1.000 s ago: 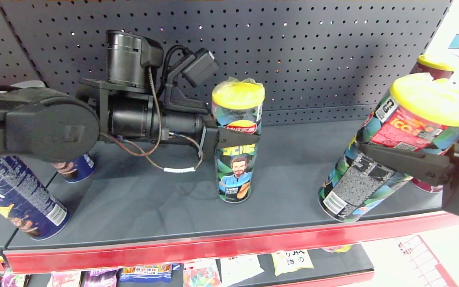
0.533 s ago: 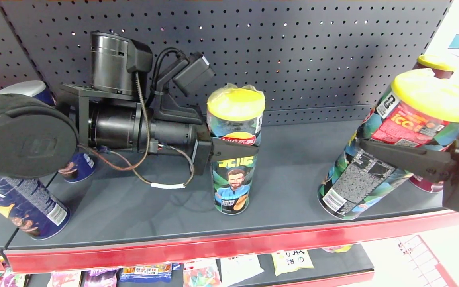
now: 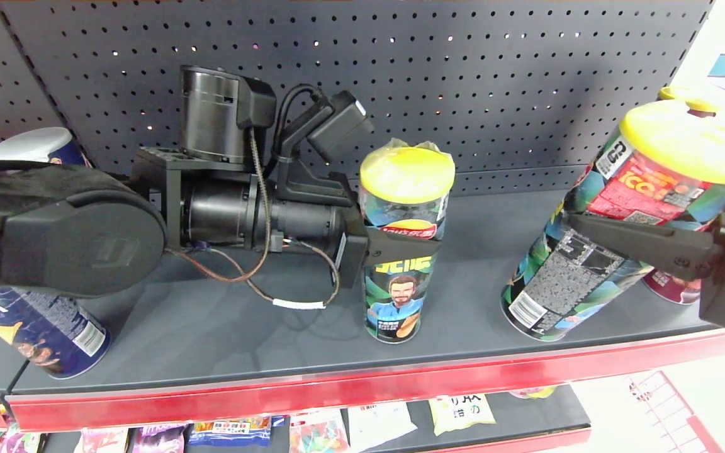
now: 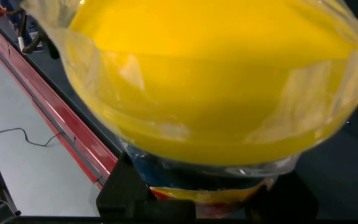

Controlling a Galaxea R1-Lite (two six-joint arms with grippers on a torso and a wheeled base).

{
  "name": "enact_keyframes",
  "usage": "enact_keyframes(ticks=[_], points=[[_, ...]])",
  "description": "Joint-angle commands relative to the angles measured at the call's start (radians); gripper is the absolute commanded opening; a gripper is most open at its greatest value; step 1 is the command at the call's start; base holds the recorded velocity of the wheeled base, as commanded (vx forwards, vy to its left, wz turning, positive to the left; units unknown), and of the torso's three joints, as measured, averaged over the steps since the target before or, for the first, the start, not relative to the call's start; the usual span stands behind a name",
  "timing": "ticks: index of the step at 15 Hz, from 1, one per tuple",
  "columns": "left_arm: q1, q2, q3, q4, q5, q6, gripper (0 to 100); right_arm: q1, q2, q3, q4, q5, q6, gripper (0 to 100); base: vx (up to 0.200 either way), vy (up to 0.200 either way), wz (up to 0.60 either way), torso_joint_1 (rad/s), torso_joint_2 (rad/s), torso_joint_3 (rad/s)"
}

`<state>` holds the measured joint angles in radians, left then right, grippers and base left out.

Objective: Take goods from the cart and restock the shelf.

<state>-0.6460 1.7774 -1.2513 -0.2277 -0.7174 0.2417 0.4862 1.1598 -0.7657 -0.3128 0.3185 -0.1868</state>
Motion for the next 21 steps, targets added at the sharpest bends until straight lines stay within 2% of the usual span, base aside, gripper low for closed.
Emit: enact_keyframes(ticks=[1, 8, 11, 15, 19, 21], points=[[-0.003, 0.004, 0.004, 0.001, 0.0, -0.001, 0, 0.0, 0.001, 0.0, 0.0, 0.001, 0.0, 0, 0.0, 0.0, 0.0, 0.0, 0.0, 0.0], [-0.011, -0.043, 0.081, 0.002, -0.007, -0.004, 0, 0.002, 0.009, 0.0, 0.0, 0.001, 0.0, 0, 0.0, 0.0, 0.0, 0.0, 0.0, 0.0], [-0.011, -0.072, 0.084, 0.001, -0.005, -0.065, 0, 0.002, 0.011, 0.0, 0.0, 0.001, 0.0, 0, 0.0, 0.0, 0.0, 0.0, 0.0, 0.0], [-0.012, -0.072, 0.099, -0.001, -0.007, -0.064, 0, 0.002, 0.015, -0.001, 0.0, 0.001, 0.0, 0, 0.0, 0.0, 0.0, 0.0, 0.0, 0.0], [-0.011, -0.046, 0.102, -0.07, -0.007, -0.064, 0, 0.002, 0.014, -0.001, 0.0, 0.001, 0.0, 0, 0.0, 0.0, 0.0, 0.0, 0.0, 0.0], [-0.012, -0.036, 0.102, -0.073, -0.007, -0.064, 0, 0.002, 0.014, -0.001, -0.002, 0.001, 0.0, 0, 0.0, 0.0, 0.0, 0.0, 0.0, 0.0]])
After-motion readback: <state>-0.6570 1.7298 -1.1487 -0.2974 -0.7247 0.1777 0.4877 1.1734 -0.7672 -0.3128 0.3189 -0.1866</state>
